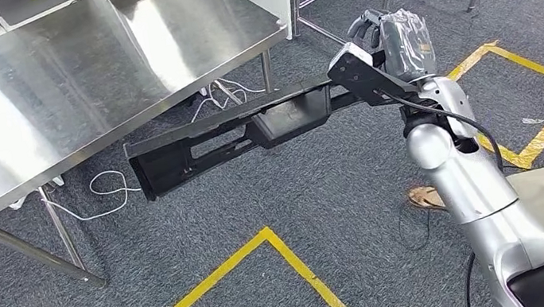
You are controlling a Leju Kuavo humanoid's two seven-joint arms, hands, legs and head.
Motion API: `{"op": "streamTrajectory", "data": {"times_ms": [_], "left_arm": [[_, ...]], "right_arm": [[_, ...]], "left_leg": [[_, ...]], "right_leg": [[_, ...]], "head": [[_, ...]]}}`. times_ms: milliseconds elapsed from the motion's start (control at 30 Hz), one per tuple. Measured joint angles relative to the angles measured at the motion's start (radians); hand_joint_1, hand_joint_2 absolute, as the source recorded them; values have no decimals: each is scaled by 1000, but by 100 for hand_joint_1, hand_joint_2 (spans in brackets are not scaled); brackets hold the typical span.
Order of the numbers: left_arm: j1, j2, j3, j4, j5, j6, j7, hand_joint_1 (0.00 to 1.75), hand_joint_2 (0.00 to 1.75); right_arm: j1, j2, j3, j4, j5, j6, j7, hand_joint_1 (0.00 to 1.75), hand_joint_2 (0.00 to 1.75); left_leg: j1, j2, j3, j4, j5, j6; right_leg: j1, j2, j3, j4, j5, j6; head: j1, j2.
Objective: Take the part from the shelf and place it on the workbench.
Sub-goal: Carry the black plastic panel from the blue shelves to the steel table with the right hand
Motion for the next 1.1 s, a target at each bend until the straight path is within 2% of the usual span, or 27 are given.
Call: {"op": "streamTrajectory", "data": {"times_ms": [67, 100, 167, 200, 233, 267, 333, 367, 400, 433, 467, 500, 533, 567, 600, 633, 700, 767, 833, 867, 900, 933, 967, 1000, 1067, 1100], "left_arm": [[2, 1, 0, 0, 1, 3, 0, 0, 0], [2, 1, 0, 0, 2, 4, 0, 0, 0], [4, 2, 1, 0, 5, 5, 0, 0, 0], [6, 3, 1, 0, 7, 6, -1, 0, 0], [7, 3, 1, -1, 8, 6, -2, 0, 0], [8, 4, 1, -1, 9, 6, -3, 0, 0], [7, 4, 1, -1, 1, 7, -4, 0, 0], [7, 4, 1, -1, -5, 8, -2, 0, 0], [7, 4, 1, -1, -13, 9, -1, 0, 0], [7, 3, 0, -1, -21, 10, 1, 0, 0], [7, 2, 0, -1, -29, 10, 2, 0, 0], [6, 1, -1, -1, -36, 10, 3, 0, 0], [5, 1, -2, -1, -42, 9, 3, 0, 0], [4, 0, -2, -1, -45, 8, 3, 0, 0], [2, 0, -2, -1, -47, 7, 3, 0, 0], [1, 0, -3, -2, -49, 6, 3, 0, 0], [2, 0, -4, -2, -56, 3, 2, 0, 0], [-1, 0, -8, -2, -69, -5, -3, 0, 0], [-13, -2, -16, -2, -80, -16, -8, 0, 0], [-19, -4, -21, -2, -82, -20, -10, 0, 0], [-24, -6, -25, -2, -84, -23, -10, 0, 0], [-27, -9, -27, -2, -83, -25, -9, 0, 0], [-28, -11, -29, -2, -81, -25, -9, 0, 0], [-28, -12, -29, -2, -76, -22, -7, 0, 0], [-28, -12, -28, -2, -62, -14, -5, 0, 0], [-28, -12, -27, -2, -53, -10, -3, 0, 0]], "right_arm": [[2, -3, -3, -4, 0, 1, 0, 175, 175], [2, -5, -5, -5, 0, 2, 0, 175, 175], [5, -7, -6, -9, 1, 6, 0, 175, 175], [7, -8, -7, -13, 4, 8, 0, 175, 175], [8, -10, -8, -19, 7, 11, 1, 175, 175], [8, -13, -10, -27, 13, 14, 5, 175, 175], [11, -19, -14, -39, 30, 25, 19, 175, 175], [16, -23, -16, -45, 41, 32, 27, 175, 175], [22, -28, -18, -49, 50, 40, 33, 175, 175], [27, -32, -20, -53, 57, 48, 37, 175, 175], [30, -37, -22, -57, 62, 56, 40, 175, 175], [31, -42, -24, -62, 66, 63, 42, 175, 175], [31, -47, -25, -65, 68, 68, 44, 175, 175], [31, -52, -27, -68, 69, 71, 45, 175, 175], [31, -56, -29, -70, 70, 74, 47, 175, 175], [31, -58, -30, -71, 70, 76, 48, 175, 175], [30, -61, -30, -73, 70, 80, 49, 175, 175], [28, -62, -31, -73, 62, 82, 47, 175, 175], [26, -64, -32, -73, 50, 84, 40, 175, 175], [26, -65, -33, -72, 46, 84, 36, 175, 175], [25, -65, -33, -70, 44, 84, 31, 175, 175], [24, -65, -32, -69, 42, 83, 26, 175, 175], [20, -65, -32, -68, 37, 82, 18, 175, 175], [13, -63, -32, -67, 29, 80, 9, 175, 175], [-12, -58, -32, -66, 7, 74, -9, 175, 175], [-27, -55, -32, -65, -3, 70, -16, 175, 175]], "left_leg": [[-9, 29, 61, -115, 35, 13], [-13, 35, 72, -139, 38, 19], [-17, 18, 72, -147, 38, 31], [-15, 9, 75, -152, 42, 37], [-13, -1, 79, -159, 46, 43], [-10, -9, 83, -165, 51, 49], [-6, -30, 86, -169, 55, 56], [-6, -42, 86, -169, 55, 56], [-6, -56, 86, -168, 55, 56], [-6, -69, 86, -167, 55, 56], [-5, -81, 86, -166, 55, 55], [-4, -93, 86, -163, 54, 53], [-4, -104, 84, -159, 52, 49], [-5, -114, 82, -156, 52, 44], [-6, -122, 78, -154, 52, 39], [-7, -129, 74, -154, 53, 34], [-5, -136, 66, -152, 54, 26], [-4, -97, 47, -112, 27, 17], [-3, -43, -6, 4, -36, 8], [-2, -30, -39, 71, -65, 6], [-1, -24, -62, 119, -80, 5], [-1, -21, -67, 131, -75, 6], [-1, -18, -52, 103, -54, 9], [-3, -10, -19, 40, -22, 16], [-14, 30, 49, -90, 24, 33], [-20, 43, 67, -128, 32, 39]], "right_leg": [[8, -14, 2, 0, -4, 5], [12, -21, 3, 0, -6, 8], [16, -38, 7, -3, -8, 15], [16, -38, 6, 0, -12, 20], [16, -27, 1, 13, -21, 22], [15, -7, -13, 46, -39, 23], [9, 35, -70, 166, -91, 17], [6, 44, -102, 230, -111, 17], [4, 48, -123, 267, -119, 22], [2, 49, -125, 264, -109, 30], [-1, 52, -107, 222, -86, 40], [-6, 61, -74, 151, -54, 51], [-10, 76, -43, 87, -30, 57], [-11, 89, -20, 38, -13, 57], [-11, 99, -8, 12, -5, 53], [-8, 100, -6, 9, -5, 45], [-11, 86, -5, 6, -1, 30], [-14, 70, -3, 5, 1, 14], [-9, 53, -2, 4, 0, 4], [-6, 43, -2, 4, -1, 1], [-3, 32, -2, 4, -2, 0], [-1, 22, -1, 4, -3, -1], [1, 13, 1, 5, -4, -3], [3, 5, 3, 5, -6, -4], [11, -9, 6, 5, -9, -3], [15, -16, 6, 5, -11, 0]], "head": [[1, 0], [1, 0], [3, 0], [3, 0], [3, 0], [4, 0], [6, 0], [8, 0], [8, 0], [8, 0], [8, 0], [8, 0], [9, 0], [10, 0], [10, 0], [10, 0], [11, 0], [5, 0], [-2, 0], [-3, 0], [-3, 0], [-3, 0], [-3, 0], [-3, 0], [-2, 0], [-2, 0]]}}
